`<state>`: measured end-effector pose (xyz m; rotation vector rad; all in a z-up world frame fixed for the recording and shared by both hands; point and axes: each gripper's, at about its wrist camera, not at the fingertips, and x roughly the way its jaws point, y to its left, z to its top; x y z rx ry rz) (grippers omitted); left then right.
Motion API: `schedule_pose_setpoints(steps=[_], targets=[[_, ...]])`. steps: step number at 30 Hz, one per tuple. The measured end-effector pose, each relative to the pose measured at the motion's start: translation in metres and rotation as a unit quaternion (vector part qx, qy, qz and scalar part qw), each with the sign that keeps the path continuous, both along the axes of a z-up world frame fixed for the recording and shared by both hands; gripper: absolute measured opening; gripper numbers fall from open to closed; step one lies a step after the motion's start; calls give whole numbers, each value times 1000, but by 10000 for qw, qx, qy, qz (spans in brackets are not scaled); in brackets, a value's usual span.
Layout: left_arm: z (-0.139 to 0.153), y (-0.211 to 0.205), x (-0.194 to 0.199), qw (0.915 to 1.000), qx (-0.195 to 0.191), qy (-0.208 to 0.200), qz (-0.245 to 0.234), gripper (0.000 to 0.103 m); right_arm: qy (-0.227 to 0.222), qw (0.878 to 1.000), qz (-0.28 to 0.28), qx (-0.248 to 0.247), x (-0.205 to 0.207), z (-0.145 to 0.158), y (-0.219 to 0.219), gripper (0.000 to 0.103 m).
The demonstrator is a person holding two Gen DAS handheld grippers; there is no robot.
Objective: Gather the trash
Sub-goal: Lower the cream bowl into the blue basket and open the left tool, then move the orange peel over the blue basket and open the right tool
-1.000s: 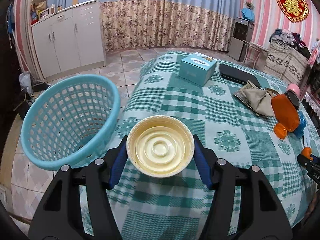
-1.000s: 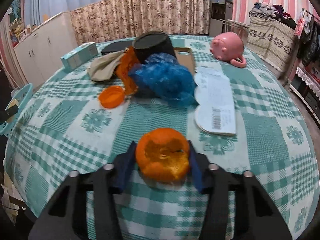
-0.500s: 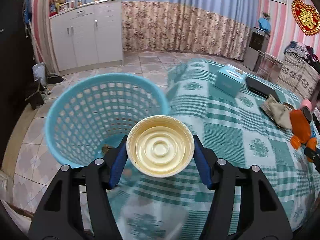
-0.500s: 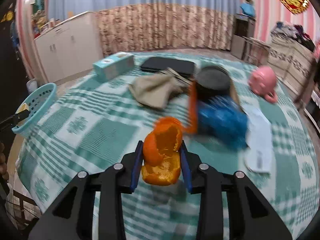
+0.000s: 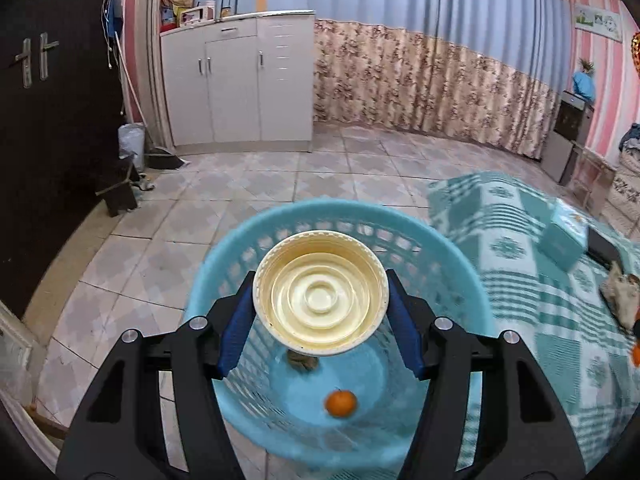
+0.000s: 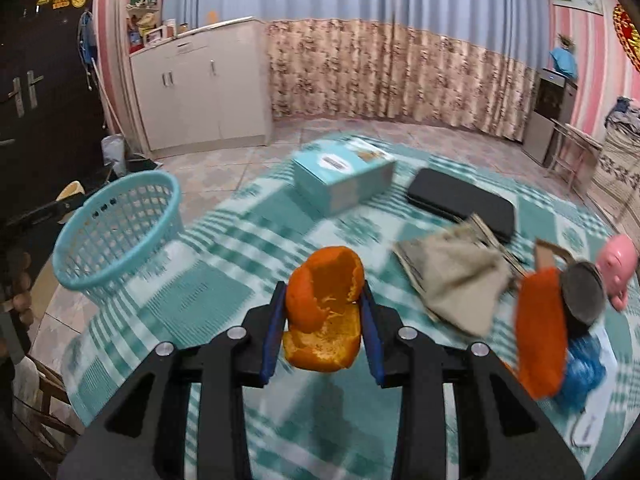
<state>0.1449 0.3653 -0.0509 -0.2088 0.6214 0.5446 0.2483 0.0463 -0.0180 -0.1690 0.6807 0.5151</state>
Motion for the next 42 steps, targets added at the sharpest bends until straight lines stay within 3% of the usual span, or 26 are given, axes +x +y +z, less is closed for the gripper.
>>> schedule_pose_setpoints(steps=[4, 8, 12, 21, 31, 42], targets=[[-9, 16, 13, 9994, 228, 238, 95, 60, -57, 9999, 118, -40, 6, 2, 21, 35], [-16, 28, 18, 9997, 15, 257, 55, 61, -39, 9997, 203, -90, 10, 1, 34, 35], [-19, 31, 17, 9996, -99, 244, 52, 77, -33, 9995, 271, -142, 10, -1, 43, 35], [-3, 27, -8, 9993, -340, -132, 17, 93, -82, 9987, 483, -149, 11, 7, 71, 35], [-2, 49, -57, 9970, -418, -127, 636, 96, -190, 9935, 1108, -173, 0, 18, 154, 35], [-9, 69, -75, 9951, -203, 51, 967, 96, 166, 9867, 1561, -425, -2, -4, 244, 35]])
